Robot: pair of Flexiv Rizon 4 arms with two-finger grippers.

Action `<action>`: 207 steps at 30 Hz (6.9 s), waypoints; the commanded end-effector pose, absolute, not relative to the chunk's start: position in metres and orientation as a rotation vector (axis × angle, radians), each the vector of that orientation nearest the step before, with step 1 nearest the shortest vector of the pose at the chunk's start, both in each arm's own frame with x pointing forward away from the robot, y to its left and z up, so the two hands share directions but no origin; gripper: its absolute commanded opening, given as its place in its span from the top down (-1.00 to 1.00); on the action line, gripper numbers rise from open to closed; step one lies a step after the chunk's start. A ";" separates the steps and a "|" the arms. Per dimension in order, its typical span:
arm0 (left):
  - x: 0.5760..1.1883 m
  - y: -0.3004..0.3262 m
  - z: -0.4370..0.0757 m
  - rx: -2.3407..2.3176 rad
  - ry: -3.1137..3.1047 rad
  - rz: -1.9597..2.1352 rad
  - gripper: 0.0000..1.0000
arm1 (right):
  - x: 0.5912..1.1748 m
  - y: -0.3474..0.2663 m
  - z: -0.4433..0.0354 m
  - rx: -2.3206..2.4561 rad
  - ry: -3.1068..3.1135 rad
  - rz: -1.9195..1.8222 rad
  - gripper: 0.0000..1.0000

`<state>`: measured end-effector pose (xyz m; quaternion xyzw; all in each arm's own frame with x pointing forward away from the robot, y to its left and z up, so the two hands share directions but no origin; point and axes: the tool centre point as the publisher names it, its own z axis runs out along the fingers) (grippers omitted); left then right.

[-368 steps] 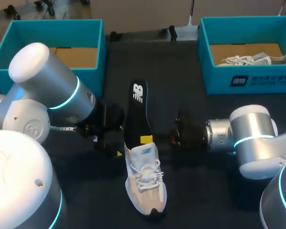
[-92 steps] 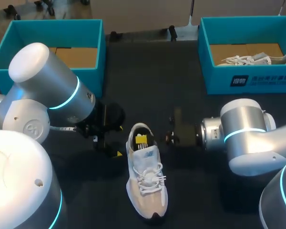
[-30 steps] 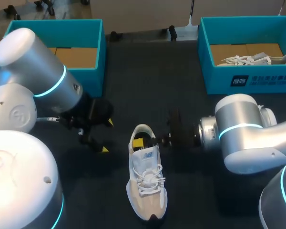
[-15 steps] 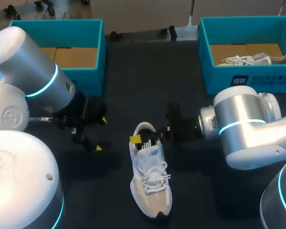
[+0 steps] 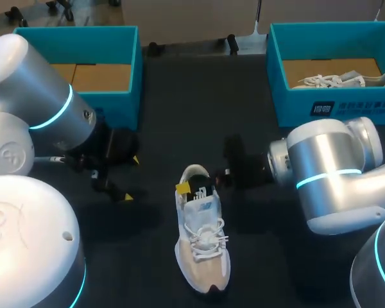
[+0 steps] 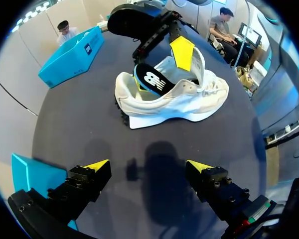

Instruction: Take the shoe out of the shoebox, open the shoe tongue, remove and reinsert the insole, then place the shoe into the shoebox

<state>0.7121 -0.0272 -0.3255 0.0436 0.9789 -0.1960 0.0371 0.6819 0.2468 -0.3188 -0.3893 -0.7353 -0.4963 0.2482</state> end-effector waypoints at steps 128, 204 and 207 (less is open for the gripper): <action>0.916 0.190 -0.163 0.784 2.699 -0.436 -1.00 | 0.710 0.247 -0.248 -2.401 -2.352 -0.173 1.00; 0.916 0.190 -0.163 0.784 2.699 -0.436 -1.00 | 0.682 0.211 -0.386 -2.731 -2.299 -0.029 1.00; 0.916 0.190 -0.163 0.784 2.699 -0.436 -1.00 | 0.683 0.215 -0.392 -2.710 -2.290 -0.023 1.00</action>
